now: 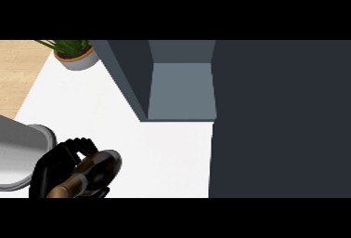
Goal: Pick up the wine, place it into the cabinet and close the cabinet
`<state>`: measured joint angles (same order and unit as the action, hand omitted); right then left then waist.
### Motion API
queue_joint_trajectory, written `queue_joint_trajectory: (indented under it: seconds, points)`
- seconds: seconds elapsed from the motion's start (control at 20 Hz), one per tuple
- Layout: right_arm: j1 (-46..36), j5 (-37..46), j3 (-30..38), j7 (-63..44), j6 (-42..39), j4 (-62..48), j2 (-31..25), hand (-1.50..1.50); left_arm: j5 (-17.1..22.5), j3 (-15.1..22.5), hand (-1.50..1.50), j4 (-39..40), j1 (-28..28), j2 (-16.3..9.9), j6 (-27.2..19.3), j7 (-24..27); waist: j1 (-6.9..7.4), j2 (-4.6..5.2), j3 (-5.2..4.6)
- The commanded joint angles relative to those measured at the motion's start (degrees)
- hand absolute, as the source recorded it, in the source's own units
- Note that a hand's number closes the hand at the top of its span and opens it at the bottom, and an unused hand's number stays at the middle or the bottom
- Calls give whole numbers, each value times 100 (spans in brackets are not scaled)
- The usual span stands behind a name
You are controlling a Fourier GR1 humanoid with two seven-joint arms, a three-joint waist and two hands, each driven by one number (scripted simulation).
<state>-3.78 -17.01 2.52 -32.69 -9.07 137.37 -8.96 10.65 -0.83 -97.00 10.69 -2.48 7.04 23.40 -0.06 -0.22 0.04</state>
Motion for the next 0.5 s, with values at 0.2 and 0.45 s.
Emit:
queue_joint_trajectory:
  seconds: [0.2,0.45]
  points:
    - [275,9,-269,-73,7,548,240,-150,-487,994,150,-1431,-62,241,-834,-1404,-6,6,-1]
    - [-1,-288,111,-268,82,480,47,-150,-362,1320,150,-1532,-828,246,-1217,-2369,-26,13,-2]
